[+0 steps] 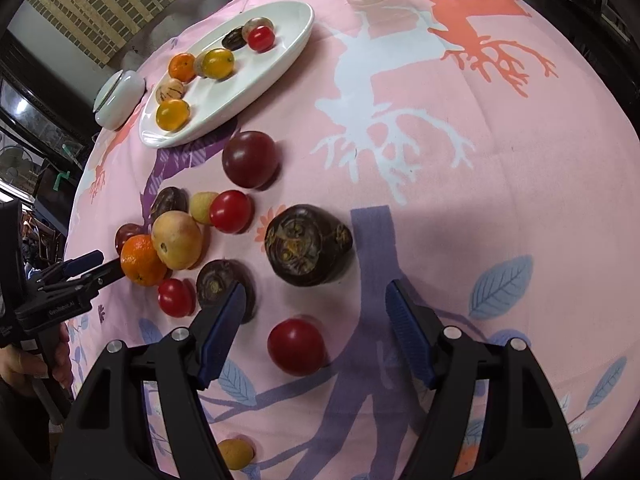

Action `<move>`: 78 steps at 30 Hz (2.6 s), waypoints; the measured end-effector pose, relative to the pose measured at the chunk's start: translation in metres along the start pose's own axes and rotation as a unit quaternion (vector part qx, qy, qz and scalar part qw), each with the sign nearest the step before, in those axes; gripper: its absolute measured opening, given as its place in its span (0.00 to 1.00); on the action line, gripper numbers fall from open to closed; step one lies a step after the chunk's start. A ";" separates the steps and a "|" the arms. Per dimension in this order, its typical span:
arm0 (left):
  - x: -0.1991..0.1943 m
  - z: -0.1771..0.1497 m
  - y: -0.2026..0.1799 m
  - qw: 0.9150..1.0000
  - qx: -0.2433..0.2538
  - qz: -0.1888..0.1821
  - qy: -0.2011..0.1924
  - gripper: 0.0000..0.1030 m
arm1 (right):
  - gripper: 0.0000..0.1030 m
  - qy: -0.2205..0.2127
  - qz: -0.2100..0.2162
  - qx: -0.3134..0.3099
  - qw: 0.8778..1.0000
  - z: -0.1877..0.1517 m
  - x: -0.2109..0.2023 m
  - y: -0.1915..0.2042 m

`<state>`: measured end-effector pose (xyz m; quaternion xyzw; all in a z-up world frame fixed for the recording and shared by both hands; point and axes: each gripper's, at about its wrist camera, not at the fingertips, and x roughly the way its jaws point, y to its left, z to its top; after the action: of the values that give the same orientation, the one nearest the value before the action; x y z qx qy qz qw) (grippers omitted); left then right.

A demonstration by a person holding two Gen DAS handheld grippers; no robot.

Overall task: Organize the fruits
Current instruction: 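Move both grippers back toward the fruit cluster, then grasp a dark red tomato with the left gripper while the right grasps a mangosteen, then carry tomato and mangosteen onto the white plate and open both grippers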

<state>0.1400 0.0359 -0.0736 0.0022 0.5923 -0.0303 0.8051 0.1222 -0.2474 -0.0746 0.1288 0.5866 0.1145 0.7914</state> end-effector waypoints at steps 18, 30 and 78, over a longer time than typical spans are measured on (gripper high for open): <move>0.012 0.017 0.008 0.996 -0.049 -0.076 -0.006 0.73 | 0.68 -0.014 -0.042 -0.059 0.997 0.018 0.017 0.017; 0.008 0.011 0.010 0.997 -0.037 -0.068 -0.006 0.75 | 0.47 -0.012 -0.089 -0.145 0.985 0.015 0.022 0.033; -0.084 0.110 0.001 0.984 -0.036 -0.110 -0.135 0.38 | 0.48 -0.148 0.001 -0.158 0.976 0.122 -0.062 0.081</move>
<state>0.2200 0.0363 0.0395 -0.0960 0.4751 -0.0976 0.8692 0.2192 -0.2006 0.0423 0.0180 0.4378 0.1858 0.8795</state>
